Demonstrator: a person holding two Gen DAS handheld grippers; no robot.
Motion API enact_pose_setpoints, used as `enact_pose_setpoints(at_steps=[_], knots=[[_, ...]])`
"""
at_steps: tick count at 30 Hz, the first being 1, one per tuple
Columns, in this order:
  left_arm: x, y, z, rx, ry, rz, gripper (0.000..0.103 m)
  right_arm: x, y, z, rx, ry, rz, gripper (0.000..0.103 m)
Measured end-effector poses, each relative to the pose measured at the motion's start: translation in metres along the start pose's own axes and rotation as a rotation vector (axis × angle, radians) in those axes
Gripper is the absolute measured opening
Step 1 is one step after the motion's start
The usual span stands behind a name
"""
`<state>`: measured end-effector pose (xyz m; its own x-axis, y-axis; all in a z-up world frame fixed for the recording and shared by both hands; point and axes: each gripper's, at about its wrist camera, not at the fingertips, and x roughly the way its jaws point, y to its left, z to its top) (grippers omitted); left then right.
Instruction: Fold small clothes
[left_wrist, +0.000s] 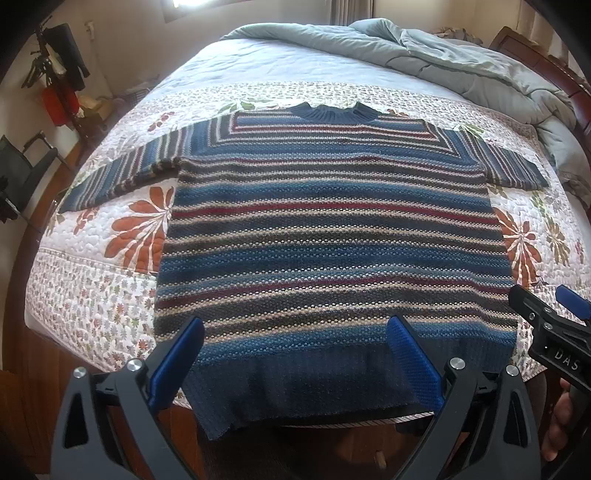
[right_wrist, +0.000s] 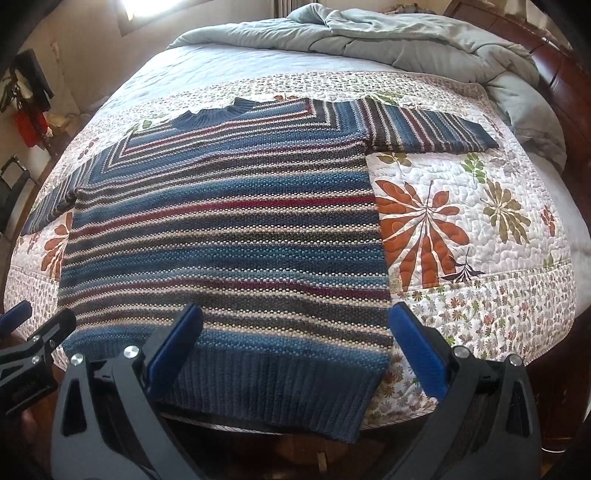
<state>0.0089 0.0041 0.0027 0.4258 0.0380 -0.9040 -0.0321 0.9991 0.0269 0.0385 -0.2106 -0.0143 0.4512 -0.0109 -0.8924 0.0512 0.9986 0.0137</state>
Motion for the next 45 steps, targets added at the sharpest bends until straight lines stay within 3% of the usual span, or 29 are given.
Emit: enact_pose_setpoints(at_steps=[45], knots=[[0.0037,0.0050,-0.0020,-0.006,0.000,0.006,0.099,0.0058,-0.0048,-0.0026,0.010,0.013,-0.006,0.101]])
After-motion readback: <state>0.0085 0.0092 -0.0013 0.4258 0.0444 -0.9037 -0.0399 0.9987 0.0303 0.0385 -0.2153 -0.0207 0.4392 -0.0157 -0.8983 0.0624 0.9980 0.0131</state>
